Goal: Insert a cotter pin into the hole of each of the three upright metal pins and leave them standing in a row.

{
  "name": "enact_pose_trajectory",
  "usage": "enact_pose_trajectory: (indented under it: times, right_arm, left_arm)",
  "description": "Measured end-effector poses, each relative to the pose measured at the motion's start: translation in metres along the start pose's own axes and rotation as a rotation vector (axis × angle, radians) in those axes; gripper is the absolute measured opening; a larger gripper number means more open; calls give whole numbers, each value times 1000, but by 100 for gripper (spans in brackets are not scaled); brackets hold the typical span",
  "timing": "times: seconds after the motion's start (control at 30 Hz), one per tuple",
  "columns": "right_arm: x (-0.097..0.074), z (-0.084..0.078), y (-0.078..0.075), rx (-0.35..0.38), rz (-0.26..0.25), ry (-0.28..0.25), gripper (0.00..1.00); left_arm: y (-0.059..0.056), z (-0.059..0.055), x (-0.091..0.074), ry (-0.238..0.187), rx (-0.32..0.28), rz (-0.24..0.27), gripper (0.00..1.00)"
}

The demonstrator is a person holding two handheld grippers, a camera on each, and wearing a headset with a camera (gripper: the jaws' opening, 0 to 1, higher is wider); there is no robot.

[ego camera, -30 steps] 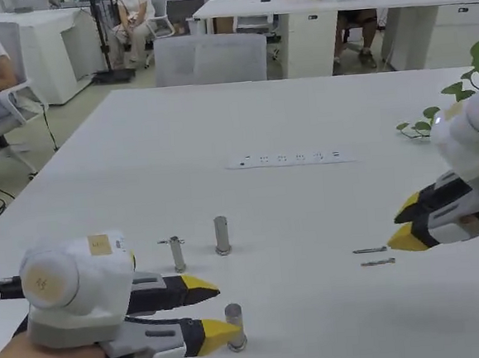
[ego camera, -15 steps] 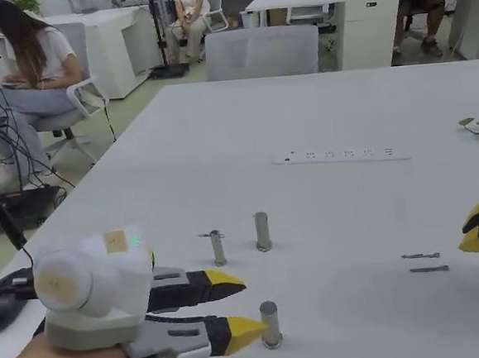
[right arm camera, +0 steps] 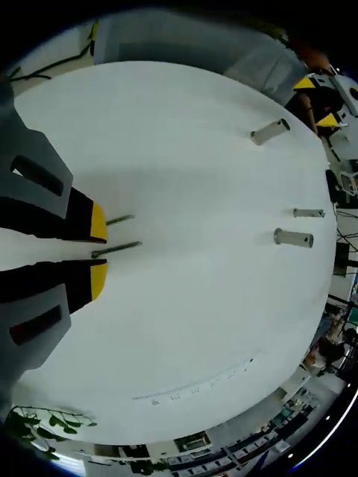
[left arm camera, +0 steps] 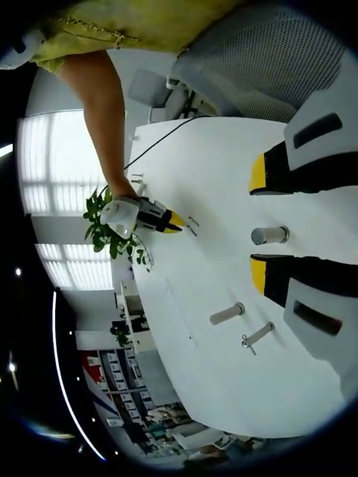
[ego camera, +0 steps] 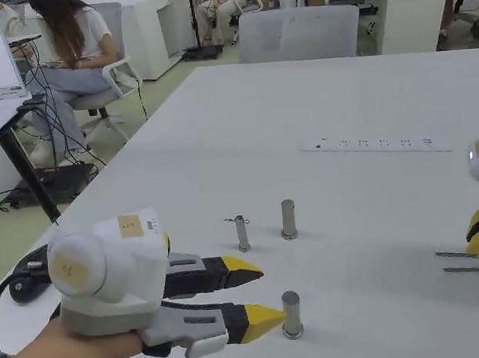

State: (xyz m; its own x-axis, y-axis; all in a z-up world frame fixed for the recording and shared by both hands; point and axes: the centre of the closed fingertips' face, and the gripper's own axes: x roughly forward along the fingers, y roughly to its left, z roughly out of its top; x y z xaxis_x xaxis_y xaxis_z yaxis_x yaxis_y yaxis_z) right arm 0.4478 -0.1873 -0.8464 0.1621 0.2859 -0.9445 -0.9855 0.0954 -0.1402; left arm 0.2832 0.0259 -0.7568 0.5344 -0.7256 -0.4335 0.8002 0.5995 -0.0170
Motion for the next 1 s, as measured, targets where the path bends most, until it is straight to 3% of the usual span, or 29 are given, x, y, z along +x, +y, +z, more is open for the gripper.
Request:
enact_pose_trajectory:
  times: [0.1,0.4,0.87,1.0]
  right_arm:
    - [4,-2,3,-9,35,24,9]
    - [11,-6,3,-72,53,83,9]
    - [16,-6,1,-77,70,90,9]
    - [18,-7,1,-77,73,92,9]
  left_arm:
    - [1,0,0,-4,-3,1,31]
    - [4,-2,2,-8,-13,3,31]
    - [5,-3,1,-18,-41,-1,41]
    - [6,-2,1,-29,-59,-2,48]
